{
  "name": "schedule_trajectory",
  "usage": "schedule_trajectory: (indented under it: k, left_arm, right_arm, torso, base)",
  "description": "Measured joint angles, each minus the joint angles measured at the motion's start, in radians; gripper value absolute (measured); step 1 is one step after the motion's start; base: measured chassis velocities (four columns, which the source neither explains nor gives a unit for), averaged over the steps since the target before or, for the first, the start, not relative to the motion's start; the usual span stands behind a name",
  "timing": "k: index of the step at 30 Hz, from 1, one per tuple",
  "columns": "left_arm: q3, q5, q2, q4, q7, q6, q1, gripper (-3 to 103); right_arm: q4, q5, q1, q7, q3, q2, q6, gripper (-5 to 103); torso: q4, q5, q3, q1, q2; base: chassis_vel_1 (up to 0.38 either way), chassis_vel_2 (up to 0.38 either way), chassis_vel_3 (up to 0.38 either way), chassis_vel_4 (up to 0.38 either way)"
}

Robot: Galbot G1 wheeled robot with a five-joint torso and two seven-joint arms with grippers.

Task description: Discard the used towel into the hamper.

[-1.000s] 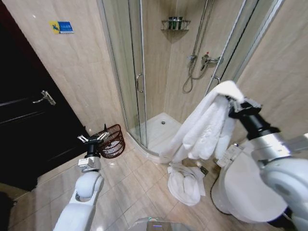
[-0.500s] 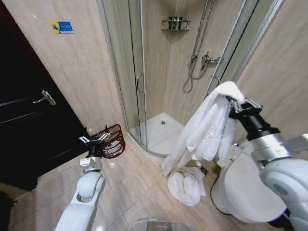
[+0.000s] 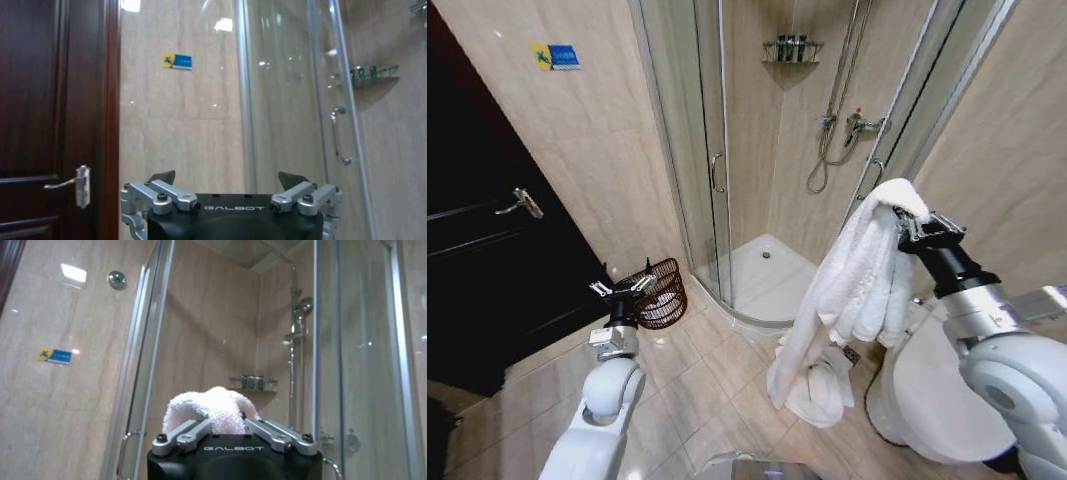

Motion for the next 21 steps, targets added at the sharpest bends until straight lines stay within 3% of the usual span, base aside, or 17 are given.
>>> schedule_trajectory:
  k: [21]
  left_arm:
    - [-0.015, 0.003, -0.005, -0.004, 0.003, -0.002, 0.005, 100]
  right_arm:
    - [-0.001, -0.002, 0.010, -0.026, -0.008, 0.001, 0.008, 4]
  torso:
    - [0.0002, -0.0002, 0.000, 0.000, 0.000]
  base:
    - [0.080, 0.079, 0.068, 0.076]
